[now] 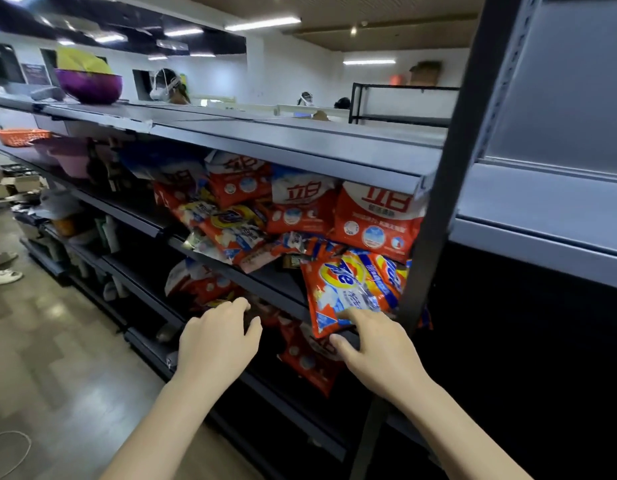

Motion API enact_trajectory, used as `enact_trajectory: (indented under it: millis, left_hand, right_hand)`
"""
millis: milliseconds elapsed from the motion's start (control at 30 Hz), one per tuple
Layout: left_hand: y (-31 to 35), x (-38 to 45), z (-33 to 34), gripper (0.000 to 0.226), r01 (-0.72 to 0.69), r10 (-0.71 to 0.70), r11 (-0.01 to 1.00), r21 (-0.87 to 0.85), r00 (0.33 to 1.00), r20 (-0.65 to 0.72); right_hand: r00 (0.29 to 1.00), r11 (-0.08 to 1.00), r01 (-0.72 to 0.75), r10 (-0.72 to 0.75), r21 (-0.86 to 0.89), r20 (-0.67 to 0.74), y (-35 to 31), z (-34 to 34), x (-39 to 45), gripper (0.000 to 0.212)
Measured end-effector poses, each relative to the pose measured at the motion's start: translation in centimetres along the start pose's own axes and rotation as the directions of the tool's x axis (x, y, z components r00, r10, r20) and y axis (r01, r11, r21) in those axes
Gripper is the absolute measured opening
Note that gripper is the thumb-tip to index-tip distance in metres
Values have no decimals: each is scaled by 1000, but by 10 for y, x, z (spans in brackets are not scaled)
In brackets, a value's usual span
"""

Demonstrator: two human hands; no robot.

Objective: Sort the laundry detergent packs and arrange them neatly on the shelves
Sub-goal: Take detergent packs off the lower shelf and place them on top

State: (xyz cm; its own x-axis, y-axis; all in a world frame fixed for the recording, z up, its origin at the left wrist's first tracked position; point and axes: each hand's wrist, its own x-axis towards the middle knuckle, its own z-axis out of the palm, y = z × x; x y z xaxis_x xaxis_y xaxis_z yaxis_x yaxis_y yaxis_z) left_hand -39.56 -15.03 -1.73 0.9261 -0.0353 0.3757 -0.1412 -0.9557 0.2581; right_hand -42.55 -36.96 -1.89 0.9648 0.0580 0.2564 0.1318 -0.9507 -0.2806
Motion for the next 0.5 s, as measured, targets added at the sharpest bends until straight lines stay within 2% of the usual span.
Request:
enact_trajectory:
  millis: [300,500]
  left_hand:
    - [-39,88,13,33,42,-41,999,-31,999,25]
    - [-55,157,42,33,-57,62,995,-79,996,69]
  right_hand:
    - [996,995,-86,86,46,2,-11,13,84,42]
    - [975,975,-223,223,15,-1,-9,29,124,43]
